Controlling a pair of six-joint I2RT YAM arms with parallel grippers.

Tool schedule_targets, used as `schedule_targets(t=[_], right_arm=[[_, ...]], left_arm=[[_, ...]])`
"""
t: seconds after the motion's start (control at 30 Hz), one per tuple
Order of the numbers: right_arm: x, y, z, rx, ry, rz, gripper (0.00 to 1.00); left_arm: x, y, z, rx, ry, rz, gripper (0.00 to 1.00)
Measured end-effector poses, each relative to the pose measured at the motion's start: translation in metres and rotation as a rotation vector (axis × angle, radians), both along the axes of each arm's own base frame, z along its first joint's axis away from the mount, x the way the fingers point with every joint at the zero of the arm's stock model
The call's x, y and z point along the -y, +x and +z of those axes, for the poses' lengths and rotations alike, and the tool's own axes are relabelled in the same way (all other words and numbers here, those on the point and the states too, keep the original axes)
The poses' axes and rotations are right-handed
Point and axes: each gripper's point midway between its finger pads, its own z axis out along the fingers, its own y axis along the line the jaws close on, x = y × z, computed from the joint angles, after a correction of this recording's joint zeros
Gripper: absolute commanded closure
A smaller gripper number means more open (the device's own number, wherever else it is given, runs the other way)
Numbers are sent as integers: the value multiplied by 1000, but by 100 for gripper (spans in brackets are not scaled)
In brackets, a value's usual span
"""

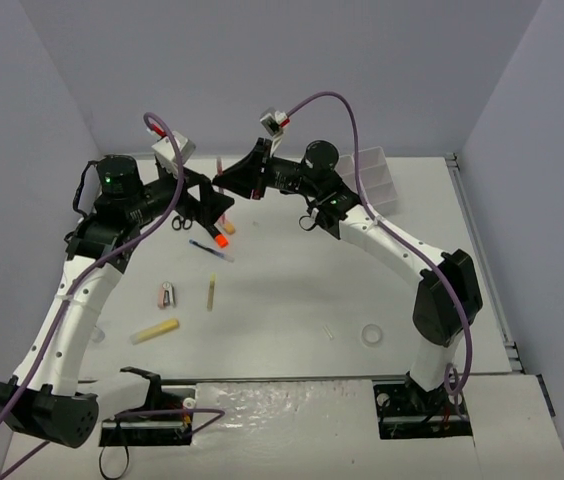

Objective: Sort the stationery into containers
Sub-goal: Place the pen in the storage box.

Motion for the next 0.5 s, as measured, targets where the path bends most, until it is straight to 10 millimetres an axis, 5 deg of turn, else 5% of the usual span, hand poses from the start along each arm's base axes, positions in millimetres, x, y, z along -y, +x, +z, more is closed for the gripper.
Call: schedule_targets(t=[0.1,0.2,0.37,0.5], right_arm=[[11,20,-11,-3,-48,-71,100],[47,68,-17,15,-116,-235,100],[160,170,-14,64,-214,-689,100],[248,230,-35,57,-296,-999,100]], left_arm=[[-6,4,-2,4,18,42,3],[-14,5,-2,9,37,86,3],[-30,0,-3,30,91,153,3],[-44,-3,-10,22,150,208,3]])
